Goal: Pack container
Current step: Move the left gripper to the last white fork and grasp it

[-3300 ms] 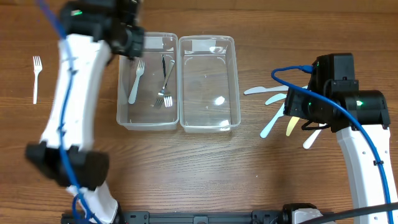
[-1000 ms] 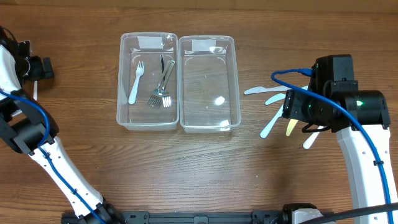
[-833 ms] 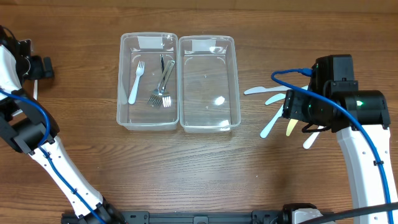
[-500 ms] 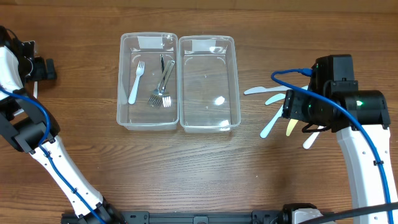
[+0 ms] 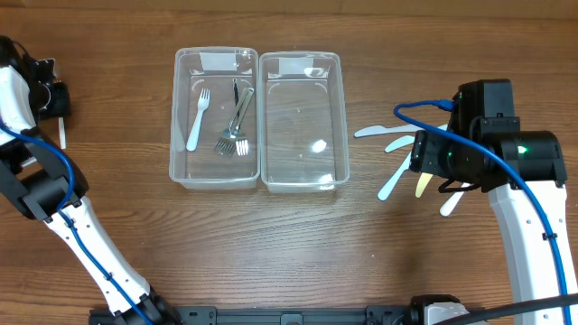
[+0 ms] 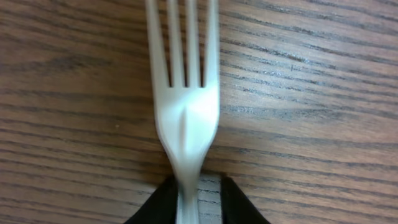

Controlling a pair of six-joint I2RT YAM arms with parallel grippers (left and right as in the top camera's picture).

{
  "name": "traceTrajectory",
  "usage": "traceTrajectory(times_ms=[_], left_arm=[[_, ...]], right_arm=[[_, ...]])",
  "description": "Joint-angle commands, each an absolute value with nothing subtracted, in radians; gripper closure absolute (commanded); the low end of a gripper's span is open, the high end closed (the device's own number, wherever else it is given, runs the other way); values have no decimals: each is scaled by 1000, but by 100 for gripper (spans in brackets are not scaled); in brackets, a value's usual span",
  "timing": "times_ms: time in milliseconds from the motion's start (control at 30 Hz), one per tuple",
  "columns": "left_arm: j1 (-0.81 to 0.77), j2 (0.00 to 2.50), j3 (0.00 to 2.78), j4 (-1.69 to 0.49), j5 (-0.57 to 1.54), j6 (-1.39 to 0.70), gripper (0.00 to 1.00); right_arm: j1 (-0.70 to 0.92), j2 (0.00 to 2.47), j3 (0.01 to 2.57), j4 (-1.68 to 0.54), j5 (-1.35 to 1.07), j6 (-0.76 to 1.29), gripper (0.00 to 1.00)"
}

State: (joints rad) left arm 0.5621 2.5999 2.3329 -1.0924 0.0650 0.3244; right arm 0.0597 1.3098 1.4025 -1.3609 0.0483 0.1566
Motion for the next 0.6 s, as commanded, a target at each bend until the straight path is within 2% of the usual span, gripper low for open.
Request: traceTrajectory(times_ms=[0,100,333,567], left_arm=[[561,2659,2332,-1111,25,332,87],[561,2659,2332,-1121,15,317,96],[561,2634,2333,-1168,19,288,96],[548,2477,2333,-1239,53,216,96]], right_arm=[[57,1306,1428,-1356,44,157,25],[57,1306,1428,-1356,44,157,24],[57,1306,1428,-1356,44,157,24],[57,1306,1428,-1356,44,157,24]])
